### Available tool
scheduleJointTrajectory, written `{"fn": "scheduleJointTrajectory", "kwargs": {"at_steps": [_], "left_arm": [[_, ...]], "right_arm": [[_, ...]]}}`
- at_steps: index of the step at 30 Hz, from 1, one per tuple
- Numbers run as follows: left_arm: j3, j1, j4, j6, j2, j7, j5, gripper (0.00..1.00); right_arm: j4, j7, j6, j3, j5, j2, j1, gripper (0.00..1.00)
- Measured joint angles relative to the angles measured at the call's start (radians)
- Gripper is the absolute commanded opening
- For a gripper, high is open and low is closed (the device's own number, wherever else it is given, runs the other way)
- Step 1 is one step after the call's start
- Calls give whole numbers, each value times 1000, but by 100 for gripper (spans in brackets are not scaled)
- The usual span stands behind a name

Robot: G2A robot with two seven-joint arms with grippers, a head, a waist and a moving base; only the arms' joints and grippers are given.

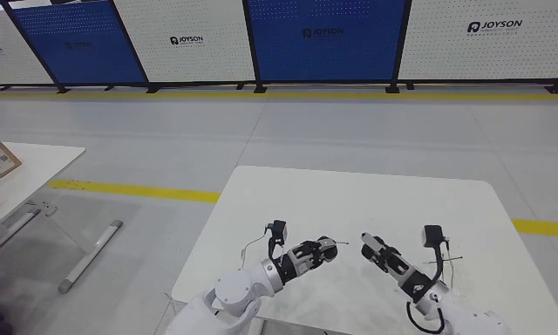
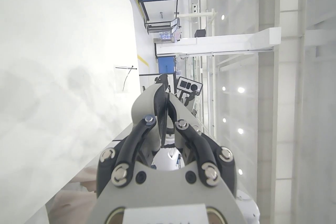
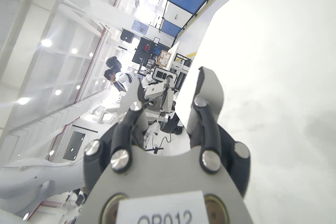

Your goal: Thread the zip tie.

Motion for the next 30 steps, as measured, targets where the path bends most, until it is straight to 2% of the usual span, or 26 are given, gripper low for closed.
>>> {"fn": "scheduleJointTrajectory", "kwargs": {"at_steps": [5, 16, 21, 23, 26, 30], "left_arm": [[-25, 7, -14, 62, 11, -20, 47, 0], [-24, 8, -13, 62, 10, -15, 47, 0], [-10, -7, -8, 68, 4, 60, 64, 0], [-13, -18, -25, 63, 1, 81, 41, 0], [-36, -21, -72, 53, 1, 99, 5, 0], [-98, -21, -159, 60, 5, 116, -37, 0]], "right_arm": [[-13, 10, -40, 74, 34, 10, -67, 100], [-13, 10, -40, 74, 34, 9, -66, 100], [-13, 10, -40, 74, 34, 9, -67, 100], [-13, 10, -40, 74, 34, 9, -67, 100], [-13, 10, -40, 74, 34, 9, -67, 100], [-13, 10, -40, 74, 34, 9, -67, 100]]}}
